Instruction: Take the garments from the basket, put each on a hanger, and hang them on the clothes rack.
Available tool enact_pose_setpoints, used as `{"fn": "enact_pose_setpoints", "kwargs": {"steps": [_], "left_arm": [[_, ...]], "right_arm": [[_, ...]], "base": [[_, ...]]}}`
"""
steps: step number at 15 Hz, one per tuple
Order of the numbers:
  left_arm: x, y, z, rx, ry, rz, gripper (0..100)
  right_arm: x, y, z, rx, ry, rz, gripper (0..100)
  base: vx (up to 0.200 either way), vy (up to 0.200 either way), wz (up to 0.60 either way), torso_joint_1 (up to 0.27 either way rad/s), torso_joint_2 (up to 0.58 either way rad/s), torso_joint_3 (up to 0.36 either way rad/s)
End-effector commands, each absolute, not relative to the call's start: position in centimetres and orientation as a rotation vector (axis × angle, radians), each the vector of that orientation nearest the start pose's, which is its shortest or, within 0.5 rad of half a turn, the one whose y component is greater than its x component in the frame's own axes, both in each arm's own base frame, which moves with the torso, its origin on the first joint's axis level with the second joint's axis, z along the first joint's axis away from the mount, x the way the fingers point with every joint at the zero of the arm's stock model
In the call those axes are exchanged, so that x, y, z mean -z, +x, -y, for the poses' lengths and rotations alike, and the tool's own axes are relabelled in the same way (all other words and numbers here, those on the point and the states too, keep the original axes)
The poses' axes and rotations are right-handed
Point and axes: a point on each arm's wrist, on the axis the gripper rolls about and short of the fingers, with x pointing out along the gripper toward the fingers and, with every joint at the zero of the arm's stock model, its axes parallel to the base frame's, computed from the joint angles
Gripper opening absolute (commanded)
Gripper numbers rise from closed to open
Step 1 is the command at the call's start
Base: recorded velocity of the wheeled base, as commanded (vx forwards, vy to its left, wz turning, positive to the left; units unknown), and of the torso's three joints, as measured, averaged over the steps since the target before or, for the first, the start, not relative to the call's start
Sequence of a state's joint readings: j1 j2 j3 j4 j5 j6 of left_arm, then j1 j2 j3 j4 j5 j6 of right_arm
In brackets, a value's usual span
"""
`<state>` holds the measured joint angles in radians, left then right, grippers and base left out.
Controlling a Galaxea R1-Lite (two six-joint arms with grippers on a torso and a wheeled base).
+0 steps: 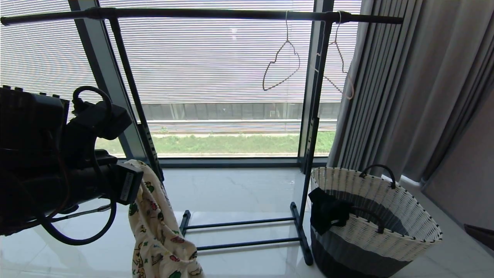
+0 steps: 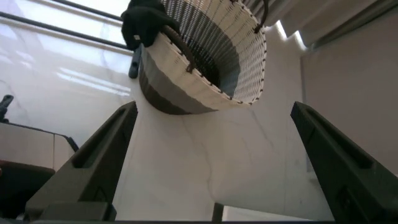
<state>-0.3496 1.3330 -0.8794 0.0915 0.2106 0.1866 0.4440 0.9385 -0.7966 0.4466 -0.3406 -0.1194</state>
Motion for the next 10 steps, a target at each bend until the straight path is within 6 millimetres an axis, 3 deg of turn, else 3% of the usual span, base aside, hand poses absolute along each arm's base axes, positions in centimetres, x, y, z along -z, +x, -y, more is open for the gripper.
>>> {"fn": "enact_pose_setpoints", "kwargs": {"steps": [1,5,10], "left_arm": [[-22.9,19.6,6.6,0.184,0.333,-0.514,0],[-23.3,19.7,6.7,0.180,0.321,-0.471,0],[-23.1,19.6,6.4,0.087,0.346,-0.477,0]], "right_arm": [[-23.6,8.5,-3.1,-0.121,-0.339,-0.543,100],[-23.8,8.6,-3.1,-0.125,-0.322,-0.528,100],[-24.4,10.2,-3.9,-0.104,-0.208,-0.456,100]], "base": [[0.200,0.000,0.00,0.002,0.01,0.007],[0.000,0.000,0.00,0.015,-0.03,-0.021],[0.000,0.000,0.00,0.127,-0.39,-0.243]]}}
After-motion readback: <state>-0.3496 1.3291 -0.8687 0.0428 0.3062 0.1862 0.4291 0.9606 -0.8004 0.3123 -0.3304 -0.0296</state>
